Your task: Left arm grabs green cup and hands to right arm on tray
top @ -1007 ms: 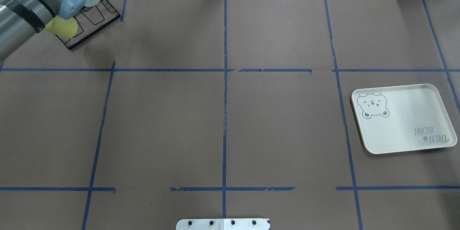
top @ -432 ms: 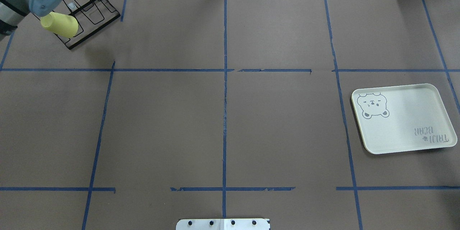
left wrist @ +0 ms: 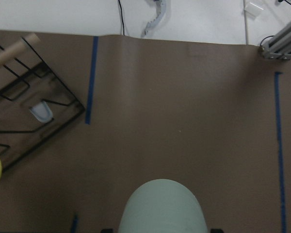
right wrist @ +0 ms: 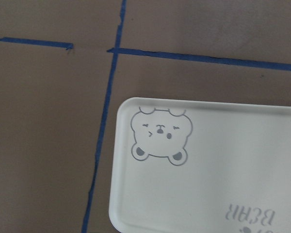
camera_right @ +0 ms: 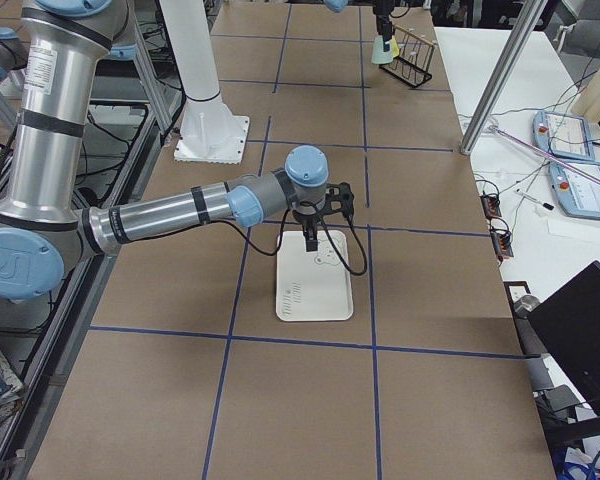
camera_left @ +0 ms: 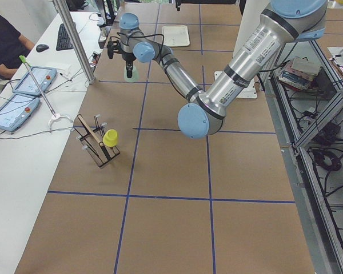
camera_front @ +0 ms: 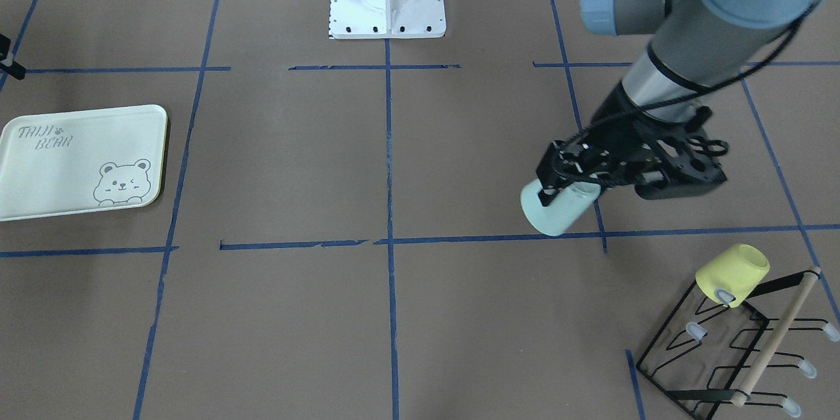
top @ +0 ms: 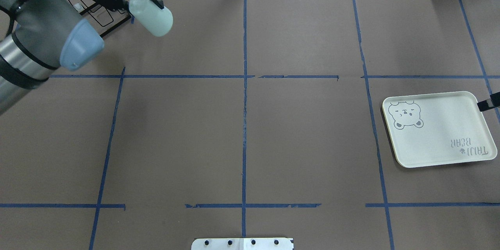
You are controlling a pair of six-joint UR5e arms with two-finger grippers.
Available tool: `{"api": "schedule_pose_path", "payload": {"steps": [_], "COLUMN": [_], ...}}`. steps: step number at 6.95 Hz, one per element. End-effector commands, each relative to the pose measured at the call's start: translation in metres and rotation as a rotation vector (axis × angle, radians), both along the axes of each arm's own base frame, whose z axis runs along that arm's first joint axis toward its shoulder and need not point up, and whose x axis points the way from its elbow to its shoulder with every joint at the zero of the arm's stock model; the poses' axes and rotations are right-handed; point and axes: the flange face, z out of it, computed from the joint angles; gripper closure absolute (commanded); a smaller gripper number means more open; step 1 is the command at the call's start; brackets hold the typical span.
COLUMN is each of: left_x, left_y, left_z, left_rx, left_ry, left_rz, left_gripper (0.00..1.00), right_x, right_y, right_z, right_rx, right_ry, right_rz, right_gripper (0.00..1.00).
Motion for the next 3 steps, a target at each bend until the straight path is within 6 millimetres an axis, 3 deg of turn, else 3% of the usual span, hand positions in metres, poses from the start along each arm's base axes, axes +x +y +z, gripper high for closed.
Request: {"api": "schedule_pose_path", "payload": {"steps": [1, 2, 3], "left_x": [0.048, 0.043, 0.042], "left_y": [0.060, 0.071, 0.075], "left_z": [0.011, 0.015, 0.019], "left_rx": [-0.057, -0.056, -0.076], "left_ry": [0.251, 0.376, 0.477], "left_rz": [0.001, -0.013, -0.018], "left_gripper": [0.99, 0.99, 0.99], "right_x": [-0.050, -0.069, -0.080], "right_y": [-0.007, -0.007, 0.004], "right_z": [-0.055, -0.088, -0.106], "right_rx": [0.032, 0.006, -0.023], "right_ry": [-0.111, -0.203, -0.293], "right_rz": [0.022, 0.052, 0.072], "right_gripper": [0.00, 0.00, 0.00]}}
